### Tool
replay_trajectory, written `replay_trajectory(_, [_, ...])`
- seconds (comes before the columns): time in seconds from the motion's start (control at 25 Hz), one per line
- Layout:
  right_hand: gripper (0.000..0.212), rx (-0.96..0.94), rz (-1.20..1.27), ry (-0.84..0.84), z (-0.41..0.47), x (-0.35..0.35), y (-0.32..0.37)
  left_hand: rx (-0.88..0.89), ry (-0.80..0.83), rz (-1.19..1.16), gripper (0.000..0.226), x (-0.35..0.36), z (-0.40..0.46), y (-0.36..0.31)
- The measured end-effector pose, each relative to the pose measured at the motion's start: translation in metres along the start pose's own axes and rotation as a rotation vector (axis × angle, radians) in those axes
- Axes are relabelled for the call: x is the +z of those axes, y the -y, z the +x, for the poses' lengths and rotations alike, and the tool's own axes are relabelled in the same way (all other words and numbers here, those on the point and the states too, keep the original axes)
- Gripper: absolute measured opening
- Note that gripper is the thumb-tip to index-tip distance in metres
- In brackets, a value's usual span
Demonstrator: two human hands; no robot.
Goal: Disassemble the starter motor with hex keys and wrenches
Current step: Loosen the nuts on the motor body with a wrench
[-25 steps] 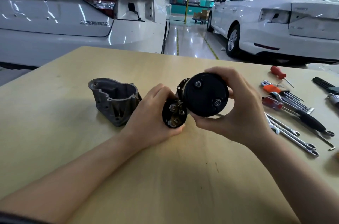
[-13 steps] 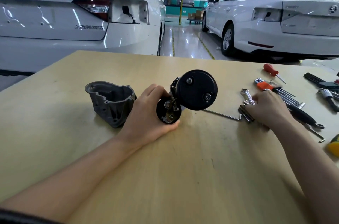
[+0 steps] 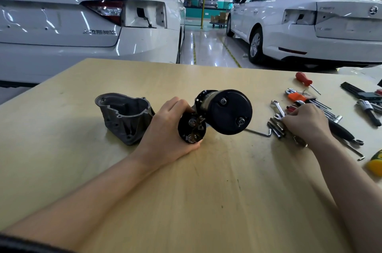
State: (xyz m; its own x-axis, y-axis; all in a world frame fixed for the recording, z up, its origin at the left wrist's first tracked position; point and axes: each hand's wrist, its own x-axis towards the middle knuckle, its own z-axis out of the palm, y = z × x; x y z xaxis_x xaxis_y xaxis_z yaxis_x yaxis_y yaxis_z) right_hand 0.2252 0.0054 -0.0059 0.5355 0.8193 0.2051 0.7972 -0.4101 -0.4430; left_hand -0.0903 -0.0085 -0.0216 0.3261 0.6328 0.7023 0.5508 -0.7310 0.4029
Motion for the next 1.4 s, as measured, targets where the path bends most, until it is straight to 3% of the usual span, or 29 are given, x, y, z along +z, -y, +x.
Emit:
replay_trajectory(0.24, [0.022, -0.026, 0.006, -0.051, -0.003, -0.003, 0.001, 0.004, 0.003, 0.006, 0.048, 0.0, -0.001, 0.0])
replay_trajectory(0.32, [0.041, -0.262, 0.235, -0.05, -0.014, -0.009, 0.014, 0.003, 0.002, 0.007, 0.047, 0.001, 0.0, 0.001])
replay_trajectory(0.44, [0.094, -0.762, 0.544, 0.399, -0.046, -0.019, 0.048, 0.0, -0.005, -0.004, 0.042, 0.001, 0.001, 0.003])
replay_trajectory(0.48, [0.098, -0.887, 0.527, 0.446, -0.056, -0.016, 0.058, -0.004, -0.007, -0.004, 0.041, 0.0, 0.002, 0.003])
replay_trajectory(0.56, [0.089, -1.022, 0.529, 0.306, -0.067, -0.006, 0.069, -0.01, -0.014, -0.001, 0.042, -0.002, 0.002, 0.006])
replay_trajectory(0.64, [0.077, -1.044, 0.589, 0.179, -0.076, -0.004, 0.074, -0.006, -0.001, -0.011, 0.042, -0.005, 0.003, 0.008])
replay_trajectory(0.8, [0.08, -0.972, 0.66, 0.169, -0.083, -0.005, 0.077, 0.013, 0.102, -0.008, 0.052, -0.015, 0.006, 0.008])
replay_trajectory(0.92, [0.079, -0.953, 0.647, 0.146, -0.085, -0.004, 0.082, -0.075, 0.186, -0.08, 0.095, -0.024, 0.009, -0.001])
replay_trajectory(1.0, [0.078, -0.929, 0.651, 0.15, -0.085, -0.006, 0.083, -0.036, 0.197, -0.09, 0.111, -0.021, 0.01, -0.017])
replay_trajectory(1.2, [0.076, -0.925, 0.662, 0.109, -0.09, 0.002, 0.086, 0.05, 0.033, -0.161, 0.083, -0.01, 0.008, -0.034])
replay_trajectory(1.4, [0.073, -0.959, 0.623, 0.077, -0.092, 0.012, 0.087, 0.106, 0.0, -0.135, 0.077, -0.008, 0.007, -0.024])
